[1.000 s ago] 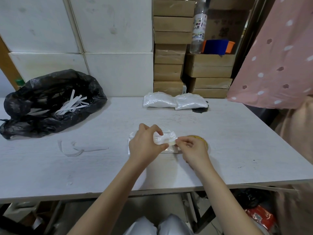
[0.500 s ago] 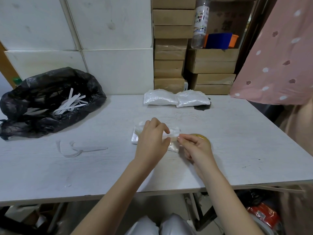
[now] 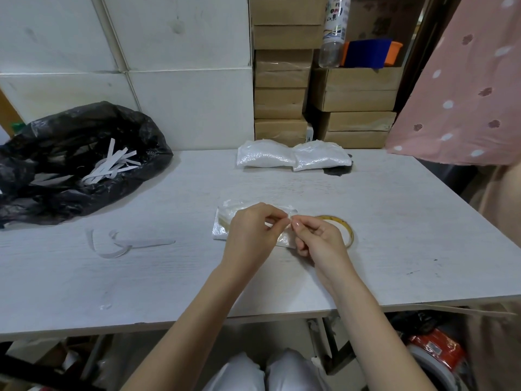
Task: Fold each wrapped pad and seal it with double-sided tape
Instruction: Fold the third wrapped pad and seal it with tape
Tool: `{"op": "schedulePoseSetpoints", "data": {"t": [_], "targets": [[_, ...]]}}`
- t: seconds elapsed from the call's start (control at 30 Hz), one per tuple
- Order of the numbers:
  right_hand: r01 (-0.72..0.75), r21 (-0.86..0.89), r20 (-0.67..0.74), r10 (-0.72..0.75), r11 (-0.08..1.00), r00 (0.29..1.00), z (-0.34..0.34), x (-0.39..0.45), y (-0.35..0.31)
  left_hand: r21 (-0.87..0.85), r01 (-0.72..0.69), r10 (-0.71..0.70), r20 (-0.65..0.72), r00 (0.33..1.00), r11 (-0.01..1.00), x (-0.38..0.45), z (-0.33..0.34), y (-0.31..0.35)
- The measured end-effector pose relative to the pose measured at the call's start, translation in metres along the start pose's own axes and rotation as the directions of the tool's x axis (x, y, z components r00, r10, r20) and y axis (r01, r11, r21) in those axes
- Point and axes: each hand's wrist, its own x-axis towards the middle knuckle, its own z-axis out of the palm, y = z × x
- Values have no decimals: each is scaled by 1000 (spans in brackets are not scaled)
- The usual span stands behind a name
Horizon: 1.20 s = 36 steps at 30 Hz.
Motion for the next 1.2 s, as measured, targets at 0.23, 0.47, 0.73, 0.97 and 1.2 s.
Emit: {"op": "schedulePoseSetpoints", "data": {"t": [0.23, 0.47, 0.73, 0.97, 1.2], "targets": [[110, -163, -2, -112, 981, 994, 1, 3, 8, 43, 61, -62, 24, 998, 997, 0, -2, 2], [156, -353, 34, -154, 923, 988, -1, 7, 15, 233, 97, -119, 80, 990, 968, 13, -2, 12], [76, -291, 99, -49, 954, 994, -2, 7, 17, 359, 121, -162, 88, 983, 925, 13, -5, 19], [69, -307, 95, -42, 949, 995, -1, 8, 18, 353, 116, -156, 87, 984, 929, 12, -8, 16], [69, -323, 88, -43, 944, 995, -2, 6, 16, 70, 193, -204, 218, 954, 979, 13, -19, -9]]}}
